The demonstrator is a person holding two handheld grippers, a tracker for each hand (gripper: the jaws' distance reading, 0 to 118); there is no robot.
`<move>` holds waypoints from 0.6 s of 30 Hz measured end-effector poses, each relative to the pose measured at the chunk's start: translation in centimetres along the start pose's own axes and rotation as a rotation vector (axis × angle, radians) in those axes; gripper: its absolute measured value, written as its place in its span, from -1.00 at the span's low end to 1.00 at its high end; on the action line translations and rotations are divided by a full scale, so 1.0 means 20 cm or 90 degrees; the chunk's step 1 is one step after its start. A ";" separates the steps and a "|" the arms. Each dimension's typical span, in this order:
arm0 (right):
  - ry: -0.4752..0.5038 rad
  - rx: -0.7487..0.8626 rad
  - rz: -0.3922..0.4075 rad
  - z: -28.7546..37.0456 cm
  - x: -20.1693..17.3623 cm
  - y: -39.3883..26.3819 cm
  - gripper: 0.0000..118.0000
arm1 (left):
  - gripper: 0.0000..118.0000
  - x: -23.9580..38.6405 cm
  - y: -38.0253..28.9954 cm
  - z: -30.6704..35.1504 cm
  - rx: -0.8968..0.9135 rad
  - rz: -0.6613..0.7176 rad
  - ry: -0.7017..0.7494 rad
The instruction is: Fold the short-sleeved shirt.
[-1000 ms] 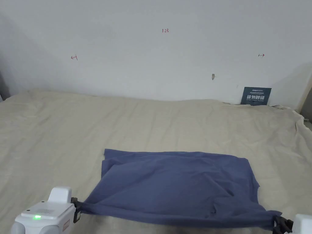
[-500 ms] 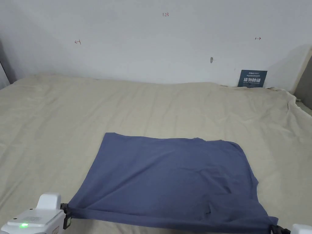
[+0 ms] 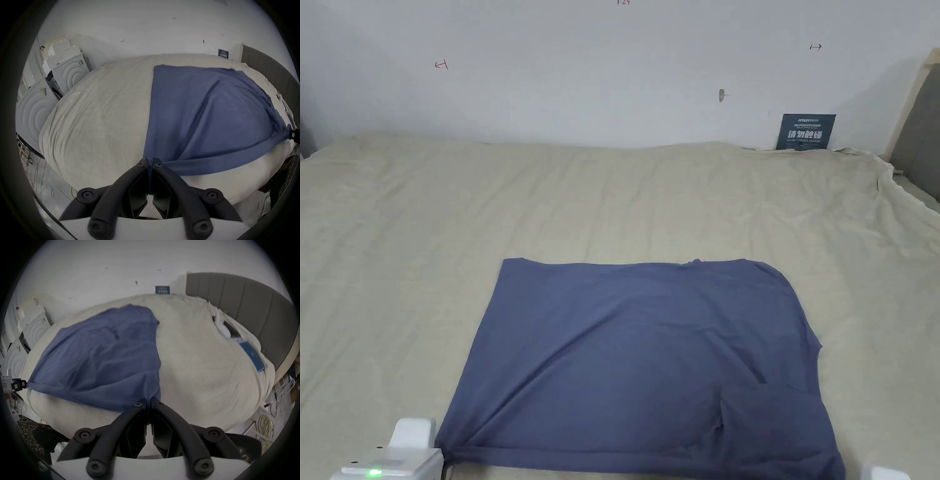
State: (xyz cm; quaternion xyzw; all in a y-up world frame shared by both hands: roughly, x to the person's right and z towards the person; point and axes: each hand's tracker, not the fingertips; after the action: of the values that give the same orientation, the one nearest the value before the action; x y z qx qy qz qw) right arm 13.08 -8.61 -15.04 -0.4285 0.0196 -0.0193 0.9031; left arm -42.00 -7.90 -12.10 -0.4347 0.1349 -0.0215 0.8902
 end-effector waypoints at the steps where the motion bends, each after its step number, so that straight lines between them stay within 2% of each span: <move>1: 0.003 -0.009 -0.006 -0.01 0.00 -0.01 -0.96 | -0.99 0.00 -0.01 -0.01 -0.008 0.003 -0.001; 4: 0.000 -0.005 -0.005 0.01 -0.02 -0.01 -0.95 | -0.94 0.01 -0.03 -0.01 -0.017 0.014 -0.004; 6: 0.005 -0.006 -0.007 0.02 0.00 0.01 -0.92 | -0.72 0.00 -0.01 -0.01 -0.037 0.040 -0.011; 7: 0.008 -0.010 -0.007 0.04 0.00 0.03 -0.79 | -0.46 -0.01 0.00 -0.01 -0.053 0.059 -0.013; 8: 0.004 -0.012 -0.006 0.06 0.00 0.05 -0.55 | -0.18 -0.02 0.02 0.00 -0.062 0.077 -0.011; 9: 0.007 -0.006 -0.006 0.11 -0.02 0.08 -0.19 | 0.11 -0.03 0.03 0.03 -0.056 0.102 -0.009; 10: 0.012 0.008 -0.006 0.16 -0.02 0.10 0.24 | 0.37 -0.04 0.05 0.06 -0.035 0.124 -0.014; 11: 0.016 0.032 -0.009 0.21 -0.03 0.15 0.38 | 0.51 -0.06 0.09 0.12 -0.004 0.149 -0.025; 13: 0.033 0.085 -0.005 0.31 -0.04 0.24 0.39 | 0.61 -0.08 0.17 0.23 0.064 0.179 -0.049; 18: 0.044 0.227 0.026 0.59 -0.11 0.47 0.39 | 0.61 -0.04 0.39 0.53 0.213 0.147 -0.057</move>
State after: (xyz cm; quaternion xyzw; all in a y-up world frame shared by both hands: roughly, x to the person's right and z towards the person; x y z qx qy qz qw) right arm 11.57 6.49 -14.81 -0.2604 0.0555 -0.0185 0.9637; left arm -40.66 5.20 -11.69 -0.2626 0.1387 0.0780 0.9517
